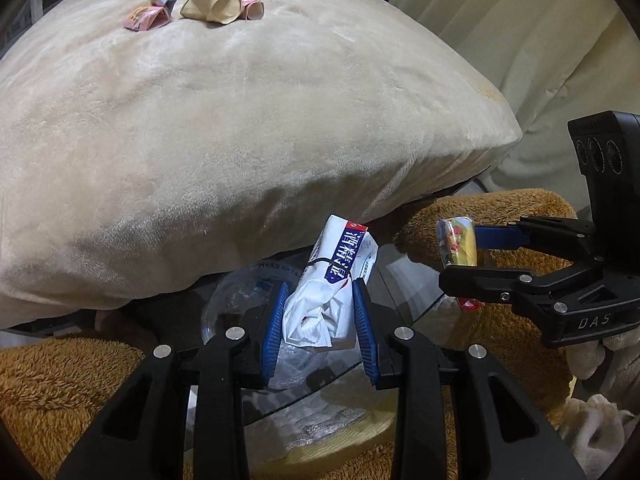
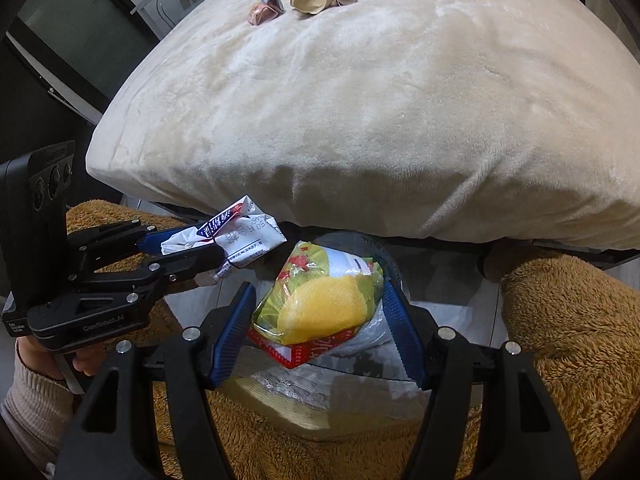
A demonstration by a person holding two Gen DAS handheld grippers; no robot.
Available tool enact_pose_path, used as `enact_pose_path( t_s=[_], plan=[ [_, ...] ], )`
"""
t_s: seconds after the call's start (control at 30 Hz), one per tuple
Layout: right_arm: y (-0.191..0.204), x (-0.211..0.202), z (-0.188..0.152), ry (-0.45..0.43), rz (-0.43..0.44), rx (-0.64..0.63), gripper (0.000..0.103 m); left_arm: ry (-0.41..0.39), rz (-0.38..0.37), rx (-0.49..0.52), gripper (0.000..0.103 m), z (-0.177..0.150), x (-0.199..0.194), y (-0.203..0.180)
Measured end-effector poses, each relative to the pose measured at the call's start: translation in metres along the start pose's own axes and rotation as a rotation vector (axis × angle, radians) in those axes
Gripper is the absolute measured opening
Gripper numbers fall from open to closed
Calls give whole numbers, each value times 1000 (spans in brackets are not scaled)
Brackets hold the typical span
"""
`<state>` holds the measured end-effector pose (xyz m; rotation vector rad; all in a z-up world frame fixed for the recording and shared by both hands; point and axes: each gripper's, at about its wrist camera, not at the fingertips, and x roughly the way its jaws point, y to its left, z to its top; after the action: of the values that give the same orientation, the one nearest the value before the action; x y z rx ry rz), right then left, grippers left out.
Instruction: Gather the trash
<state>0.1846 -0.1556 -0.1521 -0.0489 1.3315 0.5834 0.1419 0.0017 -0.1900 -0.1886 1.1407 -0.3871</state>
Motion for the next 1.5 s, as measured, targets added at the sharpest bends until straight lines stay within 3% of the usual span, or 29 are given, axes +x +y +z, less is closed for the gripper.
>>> enact_pose_path(
  t_s=[0.7, 1.13, 1.2, 1.27, 1.3, 1.5],
  plan=[
    [-20, 68, 8, 173, 21, 48, 65, 194, -2, -70, 32, -7, 75, 25],
    [-19, 71, 11, 189, 14, 50, 66, 215, 8, -66, 32, -10, 85, 28],
    [-20, 71, 11, 190, 34, 57, 66, 211, 1, -71, 36, -10, 83, 30],
    [-23, 72, 12, 198, 56, 76, 79, 224, 18, -68, 58, -10, 84, 31],
    [-23, 71, 12, 192, 44, 73, 79, 216, 34, -70, 62, -10, 83, 31],
    [-21, 62, 14, 175, 25, 65, 79, 194, 46, -91, 62, -9, 76, 36]
  ],
)
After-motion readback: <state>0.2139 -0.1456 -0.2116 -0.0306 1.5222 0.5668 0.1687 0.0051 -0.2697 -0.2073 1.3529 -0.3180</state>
